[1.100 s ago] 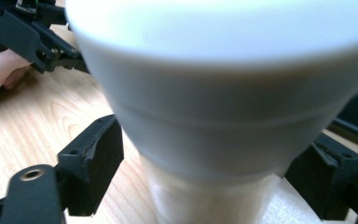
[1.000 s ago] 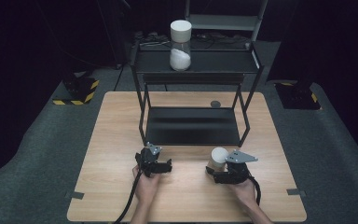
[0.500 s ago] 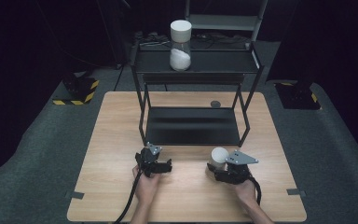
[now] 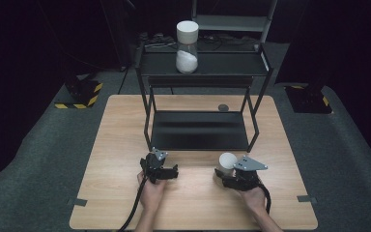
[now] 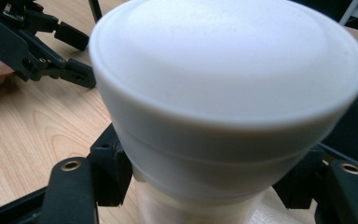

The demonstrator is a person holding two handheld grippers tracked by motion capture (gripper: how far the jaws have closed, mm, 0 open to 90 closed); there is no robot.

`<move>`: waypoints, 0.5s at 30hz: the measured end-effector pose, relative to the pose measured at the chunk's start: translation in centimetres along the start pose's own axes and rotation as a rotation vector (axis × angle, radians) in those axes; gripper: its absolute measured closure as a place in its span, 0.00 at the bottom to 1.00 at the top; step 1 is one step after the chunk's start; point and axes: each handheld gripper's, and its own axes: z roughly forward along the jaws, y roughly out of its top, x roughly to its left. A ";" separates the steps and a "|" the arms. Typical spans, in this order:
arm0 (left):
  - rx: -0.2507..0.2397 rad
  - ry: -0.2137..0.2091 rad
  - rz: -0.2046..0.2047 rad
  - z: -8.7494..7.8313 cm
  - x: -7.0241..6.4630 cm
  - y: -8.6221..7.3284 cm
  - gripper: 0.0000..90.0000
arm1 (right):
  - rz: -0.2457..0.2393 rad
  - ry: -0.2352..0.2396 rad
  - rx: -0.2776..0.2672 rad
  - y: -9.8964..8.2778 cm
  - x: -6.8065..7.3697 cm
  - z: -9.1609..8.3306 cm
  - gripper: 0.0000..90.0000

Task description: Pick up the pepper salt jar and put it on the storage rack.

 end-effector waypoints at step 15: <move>0.000 0.000 0.000 0.0 0.0 0.0 0.05 | 0.005 -0.010 -0.012 1.3 -0.9 -1.1 0.37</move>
